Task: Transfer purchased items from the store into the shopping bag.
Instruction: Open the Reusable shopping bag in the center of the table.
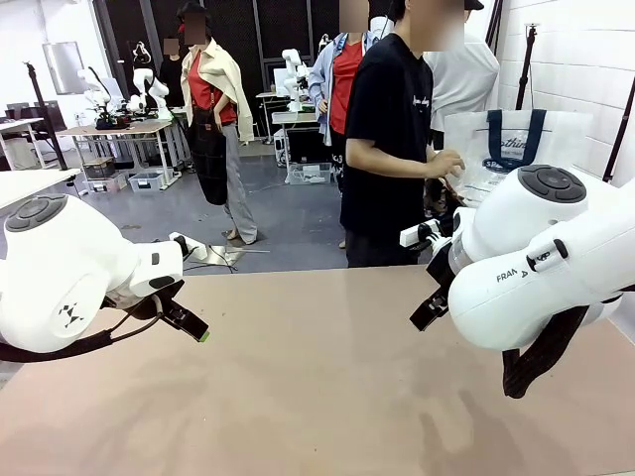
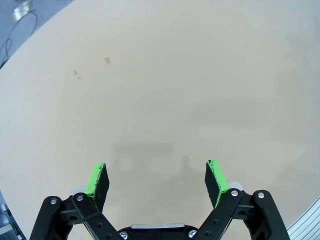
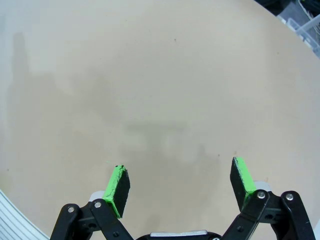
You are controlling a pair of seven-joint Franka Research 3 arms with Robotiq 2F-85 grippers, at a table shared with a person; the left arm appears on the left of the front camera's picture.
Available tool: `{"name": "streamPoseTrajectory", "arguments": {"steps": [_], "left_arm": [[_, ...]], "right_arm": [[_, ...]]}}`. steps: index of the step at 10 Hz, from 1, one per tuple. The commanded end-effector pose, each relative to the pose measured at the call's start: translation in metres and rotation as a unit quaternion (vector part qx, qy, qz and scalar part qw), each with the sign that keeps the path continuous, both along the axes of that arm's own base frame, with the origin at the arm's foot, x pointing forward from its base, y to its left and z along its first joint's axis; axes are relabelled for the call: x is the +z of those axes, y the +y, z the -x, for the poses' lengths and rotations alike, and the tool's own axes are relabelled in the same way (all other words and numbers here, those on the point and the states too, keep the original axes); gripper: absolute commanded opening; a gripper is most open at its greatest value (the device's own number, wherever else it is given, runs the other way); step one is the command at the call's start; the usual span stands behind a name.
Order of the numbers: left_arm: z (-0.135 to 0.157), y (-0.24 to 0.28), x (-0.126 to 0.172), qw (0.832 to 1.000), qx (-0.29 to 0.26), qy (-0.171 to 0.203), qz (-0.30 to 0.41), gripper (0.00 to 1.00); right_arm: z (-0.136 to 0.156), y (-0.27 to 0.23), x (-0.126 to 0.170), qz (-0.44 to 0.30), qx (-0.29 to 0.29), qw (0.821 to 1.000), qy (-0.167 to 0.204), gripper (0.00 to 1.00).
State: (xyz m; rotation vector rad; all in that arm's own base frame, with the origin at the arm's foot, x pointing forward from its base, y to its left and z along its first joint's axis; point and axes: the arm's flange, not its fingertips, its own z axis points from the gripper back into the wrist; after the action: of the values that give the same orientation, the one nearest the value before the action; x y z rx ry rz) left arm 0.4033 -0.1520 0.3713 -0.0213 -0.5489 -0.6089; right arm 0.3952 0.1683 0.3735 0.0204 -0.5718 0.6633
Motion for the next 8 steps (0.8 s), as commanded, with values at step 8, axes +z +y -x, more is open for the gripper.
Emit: {"name": "streamPoseTrajectory", "arguments": {"steps": [8], "left_arm": [[-0.0003, 0.001, 0.0, 1.0, 0.001, 0.0, 0.0, 1.0]], "right_arm": [[0.0, -0.0001, 0.0, 0.0, 0.0, 1.0, 0.0, 1.0]]}}
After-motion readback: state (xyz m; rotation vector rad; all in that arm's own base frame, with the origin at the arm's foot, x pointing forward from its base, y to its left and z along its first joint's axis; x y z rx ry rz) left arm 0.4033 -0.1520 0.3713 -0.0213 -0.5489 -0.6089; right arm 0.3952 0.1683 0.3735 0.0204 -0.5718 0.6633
